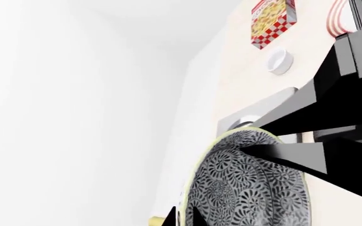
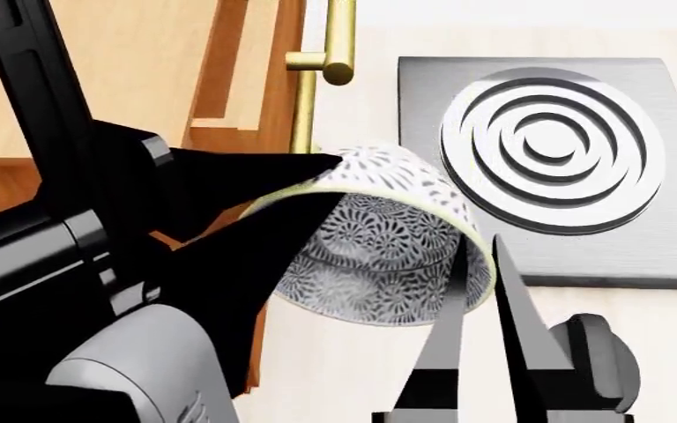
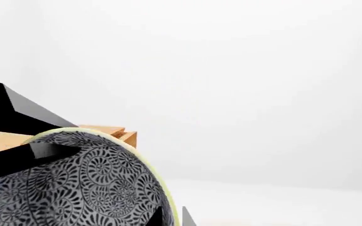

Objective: Pick the akita bowl on the wooden cabinet and place it on the plate.

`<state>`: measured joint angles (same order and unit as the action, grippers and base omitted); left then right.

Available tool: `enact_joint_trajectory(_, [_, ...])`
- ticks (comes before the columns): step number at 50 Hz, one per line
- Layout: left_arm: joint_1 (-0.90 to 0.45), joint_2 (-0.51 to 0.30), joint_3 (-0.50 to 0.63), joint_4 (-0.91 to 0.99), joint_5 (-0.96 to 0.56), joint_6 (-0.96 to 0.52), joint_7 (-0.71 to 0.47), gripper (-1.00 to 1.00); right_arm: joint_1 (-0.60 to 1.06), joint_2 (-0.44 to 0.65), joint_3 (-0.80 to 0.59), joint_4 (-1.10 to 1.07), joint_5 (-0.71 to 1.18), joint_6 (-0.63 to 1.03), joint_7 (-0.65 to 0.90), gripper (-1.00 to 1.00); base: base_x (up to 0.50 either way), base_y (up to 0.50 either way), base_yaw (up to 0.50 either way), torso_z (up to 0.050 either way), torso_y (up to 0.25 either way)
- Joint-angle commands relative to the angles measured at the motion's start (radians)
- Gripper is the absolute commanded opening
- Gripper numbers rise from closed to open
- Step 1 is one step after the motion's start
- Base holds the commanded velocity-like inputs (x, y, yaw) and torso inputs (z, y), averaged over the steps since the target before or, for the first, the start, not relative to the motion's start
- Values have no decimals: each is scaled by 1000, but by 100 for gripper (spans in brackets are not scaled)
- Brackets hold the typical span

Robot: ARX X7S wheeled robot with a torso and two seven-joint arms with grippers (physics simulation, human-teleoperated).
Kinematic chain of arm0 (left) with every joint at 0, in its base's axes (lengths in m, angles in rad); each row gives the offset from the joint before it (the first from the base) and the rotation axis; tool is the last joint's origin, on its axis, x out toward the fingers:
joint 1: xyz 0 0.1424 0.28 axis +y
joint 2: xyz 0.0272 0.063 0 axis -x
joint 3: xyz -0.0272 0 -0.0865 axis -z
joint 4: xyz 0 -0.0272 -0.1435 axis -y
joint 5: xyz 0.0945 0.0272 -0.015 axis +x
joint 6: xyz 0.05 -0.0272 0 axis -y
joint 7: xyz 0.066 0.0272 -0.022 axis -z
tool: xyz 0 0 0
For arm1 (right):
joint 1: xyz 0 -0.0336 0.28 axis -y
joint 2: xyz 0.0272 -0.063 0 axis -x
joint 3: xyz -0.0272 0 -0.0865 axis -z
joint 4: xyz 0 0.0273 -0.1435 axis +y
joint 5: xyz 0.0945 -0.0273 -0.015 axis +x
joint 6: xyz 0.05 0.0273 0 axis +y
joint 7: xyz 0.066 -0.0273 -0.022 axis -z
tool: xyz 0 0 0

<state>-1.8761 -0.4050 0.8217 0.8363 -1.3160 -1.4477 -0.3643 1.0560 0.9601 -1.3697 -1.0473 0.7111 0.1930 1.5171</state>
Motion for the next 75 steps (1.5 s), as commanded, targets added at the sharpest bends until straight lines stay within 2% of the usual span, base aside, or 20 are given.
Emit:
enact_joint_trajectory(1, [-5,-17,0,-5,8,5,-48,-100,-93,0,181,1,47,144,52,-100,0,0,0,0,0])
enact_joint_trajectory(4, [-4,-21,9,-9,10,6,-51,-100,-112,9,207,1,51,131,52,-100,0,0,0,0,0])
enact_joint_trajectory(5, [-4,-22,14,-9,15,10,-45,100,-111,4,210,1,58,141,52,-100,0,0,0,0,0])
enact_joint_trajectory(18, [-5,-28,40,-18,18,15,-59,100,-134,23,218,0,37,109,53,-100,0,0,0,0,0])
enact_joint_trajectory(25, [-2,-31,42,-23,6,22,-74,100,-190,36,285,0,44,105,53,-100,0,0,0,0,1])
enact_joint_trajectory(39, [1,-36,-8,-76,-132,-8,-306,100,-278,73,380,2,52,74,48,-100,0,0,0,0,0])
enact_joint_trajectory(47, [-61,-39,-21,-100,-329,4,-481,100,-337,98,440,14,47,61,42,-100,0,0,0,1,0])
enact_joint_trajectory(51, [-122,-47,11,-98,-453,21,-599,100,-361,113,465,17,46,50,38,-100,0,0,0,0,3])
enact_joint_trajectory(66, [-213,-119,81,-72,-654,92,-773,100,-392,128,525,4,61,66,43,-100,0,0,0,0,0])
enact_joint_trajectory(71, [-214,-125,79,-79,-648,92,-766,100,-397,132,535,4,65,66,44,-100,0,0,0,0,0])
enact_joint_trajectory(75, [-207,-122,79,-76,-642,96,-762,100,-448,184,587,13,71,26,48,-100,0,0,0,0,0])
